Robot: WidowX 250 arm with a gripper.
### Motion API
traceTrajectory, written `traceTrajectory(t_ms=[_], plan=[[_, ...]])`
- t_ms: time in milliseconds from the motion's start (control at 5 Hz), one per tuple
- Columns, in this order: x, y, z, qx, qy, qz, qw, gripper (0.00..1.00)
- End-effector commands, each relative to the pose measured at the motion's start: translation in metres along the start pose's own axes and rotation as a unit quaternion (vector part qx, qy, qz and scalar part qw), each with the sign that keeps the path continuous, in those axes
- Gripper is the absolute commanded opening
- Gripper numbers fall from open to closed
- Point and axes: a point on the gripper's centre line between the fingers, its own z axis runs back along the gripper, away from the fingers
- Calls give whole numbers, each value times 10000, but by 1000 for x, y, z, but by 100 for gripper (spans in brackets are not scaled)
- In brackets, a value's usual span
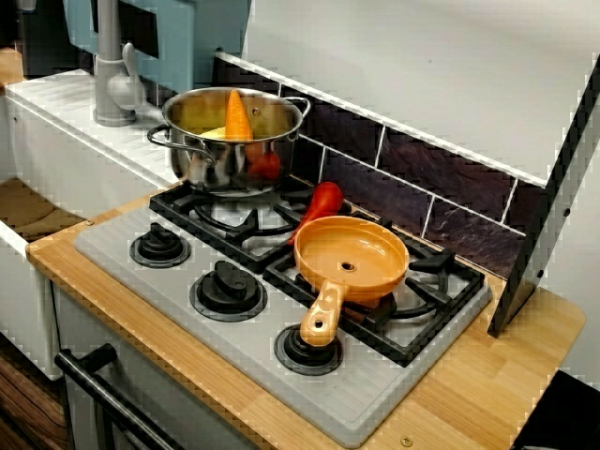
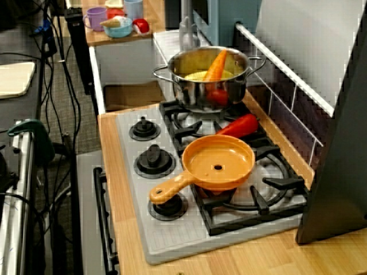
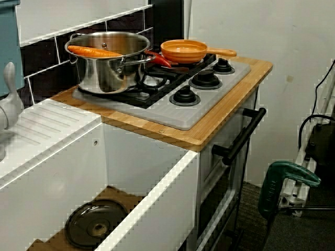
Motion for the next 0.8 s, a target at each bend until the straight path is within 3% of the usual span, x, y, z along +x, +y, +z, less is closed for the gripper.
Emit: traceTrajectory(t_ms=[0, 200, 400, 600], plan=[[82, -21, -36, 397, -142, 422, 9982, 100], [123, -29, -49, 279, 116, 456, 9985, 100], [145, -41, -52, 524, 384, 553, 9964, 100], [158, -58, -53, 245, 369, 447, 9980, 100]])
